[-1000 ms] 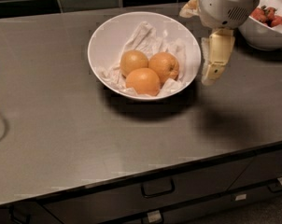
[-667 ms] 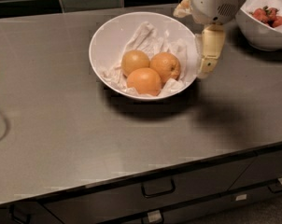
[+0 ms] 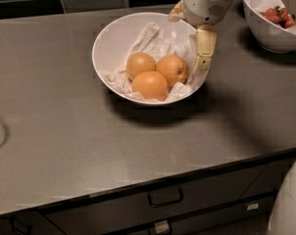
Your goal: Pick orange from white bowl
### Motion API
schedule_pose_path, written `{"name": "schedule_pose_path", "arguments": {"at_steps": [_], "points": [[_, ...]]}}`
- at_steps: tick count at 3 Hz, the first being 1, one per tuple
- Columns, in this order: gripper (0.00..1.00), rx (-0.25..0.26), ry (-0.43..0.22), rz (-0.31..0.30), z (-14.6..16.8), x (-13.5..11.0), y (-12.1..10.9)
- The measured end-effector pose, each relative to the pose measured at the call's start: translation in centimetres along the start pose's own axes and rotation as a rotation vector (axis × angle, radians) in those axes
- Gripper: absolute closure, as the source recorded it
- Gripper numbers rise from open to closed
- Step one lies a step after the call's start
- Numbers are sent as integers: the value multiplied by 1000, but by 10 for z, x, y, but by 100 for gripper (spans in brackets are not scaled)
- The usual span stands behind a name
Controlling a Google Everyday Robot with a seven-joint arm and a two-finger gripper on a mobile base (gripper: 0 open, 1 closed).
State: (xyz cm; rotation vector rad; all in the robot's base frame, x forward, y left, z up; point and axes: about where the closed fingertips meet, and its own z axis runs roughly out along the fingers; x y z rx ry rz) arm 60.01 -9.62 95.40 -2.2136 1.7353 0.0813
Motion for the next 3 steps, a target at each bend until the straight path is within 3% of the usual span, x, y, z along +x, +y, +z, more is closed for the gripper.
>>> {"name": "schedule_pose_path", "arguments": {"at_steps": [3], "points": [[3, -42, -29, -25, 26, -4, -11]]}}
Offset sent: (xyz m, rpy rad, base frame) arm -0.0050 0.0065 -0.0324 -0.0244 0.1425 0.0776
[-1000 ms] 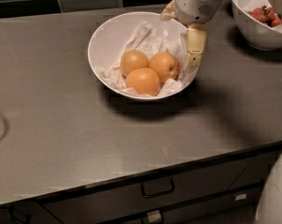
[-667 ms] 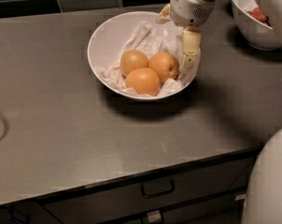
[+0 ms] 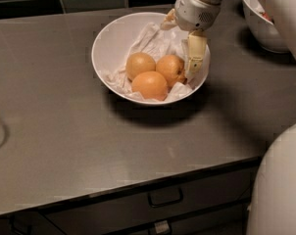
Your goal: Pick orange from white bowl
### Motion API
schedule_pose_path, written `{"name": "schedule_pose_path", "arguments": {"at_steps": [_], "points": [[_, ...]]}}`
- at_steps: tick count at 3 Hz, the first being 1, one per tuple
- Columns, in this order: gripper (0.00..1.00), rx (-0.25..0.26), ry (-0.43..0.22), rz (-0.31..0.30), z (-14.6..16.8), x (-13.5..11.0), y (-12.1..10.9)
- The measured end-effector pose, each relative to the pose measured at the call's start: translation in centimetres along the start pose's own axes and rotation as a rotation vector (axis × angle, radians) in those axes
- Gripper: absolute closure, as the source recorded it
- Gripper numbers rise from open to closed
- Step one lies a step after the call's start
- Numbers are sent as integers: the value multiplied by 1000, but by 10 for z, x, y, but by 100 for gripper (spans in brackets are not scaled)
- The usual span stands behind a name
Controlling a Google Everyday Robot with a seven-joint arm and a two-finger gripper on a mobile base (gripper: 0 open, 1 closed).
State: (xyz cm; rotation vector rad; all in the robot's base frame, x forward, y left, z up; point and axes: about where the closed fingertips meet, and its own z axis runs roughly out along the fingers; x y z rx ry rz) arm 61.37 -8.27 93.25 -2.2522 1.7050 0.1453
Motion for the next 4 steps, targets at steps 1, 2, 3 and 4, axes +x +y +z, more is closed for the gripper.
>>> {"name": "schedule_pose_path", "arguments": {"at_steps": [1, 2, 3, 4], "points": [[9, -27, -1, 5, 11, 1, 3], [15, -43, -3, 8, 18, 2, 5], [16, -51, -6, 9, 21, 2, 6], [16, -59, -8, 9, 25, 2, 7]]}}
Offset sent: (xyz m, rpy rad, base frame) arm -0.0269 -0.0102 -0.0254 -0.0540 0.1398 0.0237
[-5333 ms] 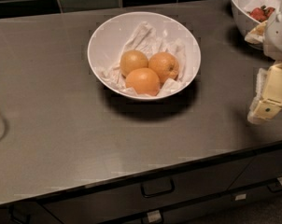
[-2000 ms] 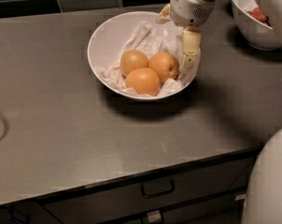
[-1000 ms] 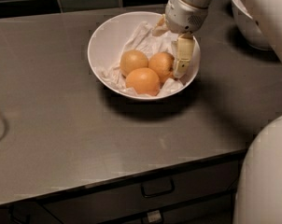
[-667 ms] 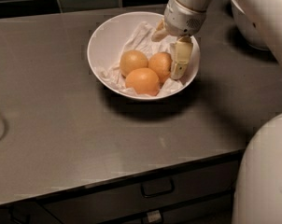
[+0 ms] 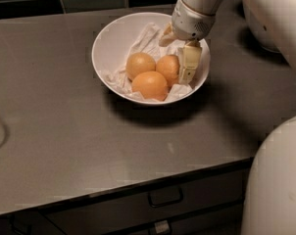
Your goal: Pick orange from white bowl
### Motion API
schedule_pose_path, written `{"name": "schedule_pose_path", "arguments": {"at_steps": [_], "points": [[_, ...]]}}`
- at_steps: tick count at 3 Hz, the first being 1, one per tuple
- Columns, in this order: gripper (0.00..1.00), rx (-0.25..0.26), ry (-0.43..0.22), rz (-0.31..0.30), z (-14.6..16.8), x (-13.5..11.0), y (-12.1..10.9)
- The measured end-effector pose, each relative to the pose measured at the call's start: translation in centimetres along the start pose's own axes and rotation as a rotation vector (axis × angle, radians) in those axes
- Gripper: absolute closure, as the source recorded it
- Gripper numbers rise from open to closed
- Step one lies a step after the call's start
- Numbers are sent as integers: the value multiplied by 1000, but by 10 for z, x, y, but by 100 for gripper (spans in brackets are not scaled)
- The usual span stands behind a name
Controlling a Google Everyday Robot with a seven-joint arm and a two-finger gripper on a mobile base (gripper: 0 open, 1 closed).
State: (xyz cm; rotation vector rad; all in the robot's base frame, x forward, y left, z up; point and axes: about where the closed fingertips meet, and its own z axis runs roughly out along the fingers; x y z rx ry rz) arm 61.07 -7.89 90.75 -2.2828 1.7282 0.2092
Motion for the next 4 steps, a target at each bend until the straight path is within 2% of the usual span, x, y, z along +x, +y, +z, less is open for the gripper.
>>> {"name": "schedule_pose_path", "arguments": {"at_steps": [1, 2, 4], "points": [[0, 0, 0, 0, 0, 0, 0], [0, 0, 0, 0, 0, 0, 0], [0, 25, -27, -28, 13, 0, -28]]}}
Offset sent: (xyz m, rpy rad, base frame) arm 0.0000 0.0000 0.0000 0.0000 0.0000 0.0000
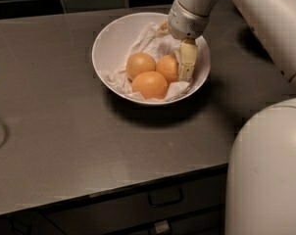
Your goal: Pick orange from white bowl
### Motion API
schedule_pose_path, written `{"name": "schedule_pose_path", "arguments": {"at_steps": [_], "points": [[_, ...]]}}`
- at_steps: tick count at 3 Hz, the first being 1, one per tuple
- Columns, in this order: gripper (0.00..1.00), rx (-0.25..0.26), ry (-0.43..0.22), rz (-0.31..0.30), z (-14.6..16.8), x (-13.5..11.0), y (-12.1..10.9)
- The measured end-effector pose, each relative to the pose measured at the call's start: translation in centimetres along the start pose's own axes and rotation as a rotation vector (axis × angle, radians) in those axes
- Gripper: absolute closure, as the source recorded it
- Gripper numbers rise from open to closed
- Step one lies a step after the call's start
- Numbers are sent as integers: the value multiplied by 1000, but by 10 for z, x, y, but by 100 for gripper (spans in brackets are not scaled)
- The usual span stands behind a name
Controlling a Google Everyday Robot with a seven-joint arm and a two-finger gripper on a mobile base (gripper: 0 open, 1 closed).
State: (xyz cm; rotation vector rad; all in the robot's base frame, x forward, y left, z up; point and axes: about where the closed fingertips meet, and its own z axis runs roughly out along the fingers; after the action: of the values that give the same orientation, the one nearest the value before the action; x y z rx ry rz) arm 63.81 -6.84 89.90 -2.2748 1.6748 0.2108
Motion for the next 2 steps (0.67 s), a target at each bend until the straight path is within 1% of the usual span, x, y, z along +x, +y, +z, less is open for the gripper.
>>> {"name": "schedule_pose_path", "arguments": {"at_steps": [1, 2], "points": [[19, -13, -16, -3, 7, 4, -7], [40, -22, -10, -2, 4, 5, -7]]}}
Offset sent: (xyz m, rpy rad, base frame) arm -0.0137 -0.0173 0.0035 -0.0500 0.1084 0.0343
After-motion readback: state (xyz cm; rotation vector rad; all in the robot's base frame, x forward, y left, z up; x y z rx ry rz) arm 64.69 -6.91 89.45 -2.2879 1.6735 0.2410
